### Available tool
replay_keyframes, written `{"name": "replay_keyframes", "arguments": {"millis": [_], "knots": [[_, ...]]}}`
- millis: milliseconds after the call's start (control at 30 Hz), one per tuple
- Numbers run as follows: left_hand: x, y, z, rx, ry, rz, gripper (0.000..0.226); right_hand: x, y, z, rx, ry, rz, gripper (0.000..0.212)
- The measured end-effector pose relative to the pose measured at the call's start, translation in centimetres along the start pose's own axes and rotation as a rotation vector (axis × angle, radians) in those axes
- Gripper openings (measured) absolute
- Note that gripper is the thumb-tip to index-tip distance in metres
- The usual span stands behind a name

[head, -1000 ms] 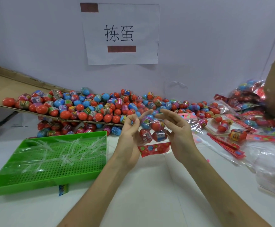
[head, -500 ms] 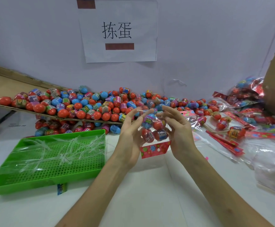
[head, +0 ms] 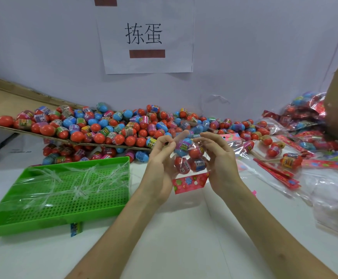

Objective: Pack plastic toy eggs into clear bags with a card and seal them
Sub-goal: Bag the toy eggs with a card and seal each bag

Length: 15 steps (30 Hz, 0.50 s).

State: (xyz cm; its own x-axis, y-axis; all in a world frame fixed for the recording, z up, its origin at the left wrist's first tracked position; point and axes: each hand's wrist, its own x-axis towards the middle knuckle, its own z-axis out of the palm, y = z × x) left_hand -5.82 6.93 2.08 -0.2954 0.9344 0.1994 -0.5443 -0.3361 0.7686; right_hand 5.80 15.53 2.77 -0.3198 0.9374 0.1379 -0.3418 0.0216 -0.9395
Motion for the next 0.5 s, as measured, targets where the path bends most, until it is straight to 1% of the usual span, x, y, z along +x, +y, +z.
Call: {"name": "replay_keyframes", "arguments": {"millis": [67,167,200,267,400,500], "knots": [[0.01,0.14,-0.03,-0.019,-0.005,-0.001,0.010,0.05,0.09,-0.02,0.006,0.004,-0.001,0.037],[0.08,0.00,0.15,0.011,0.043,0.002,0.027,0.14,0.01,-0.12,0.018,0.001,-0.003,0.036],[0.08,-0.10,0.18,0.019,0.068,0.003,0.026,0.18,0.00,-0.17,0.018,0.001,-0.004,0.036],[0.13,-0.42,0.16,0.030,0.099,-0.004,0.017,0.20,-0.01,-0.22,0.013,0.004,-0.004,0.033],[0.12,-0.59,0.20,0.036,0.133,-0.012,0.022,0.20,0.03,-0.17,0.016,0.010,-0.002,0.030],[0.03,-0.36,0.48,0.007,0.134,-0.015,0.015,0.26,0.03,-0.15,0.010,0.014,-0.003,0.025]]}}
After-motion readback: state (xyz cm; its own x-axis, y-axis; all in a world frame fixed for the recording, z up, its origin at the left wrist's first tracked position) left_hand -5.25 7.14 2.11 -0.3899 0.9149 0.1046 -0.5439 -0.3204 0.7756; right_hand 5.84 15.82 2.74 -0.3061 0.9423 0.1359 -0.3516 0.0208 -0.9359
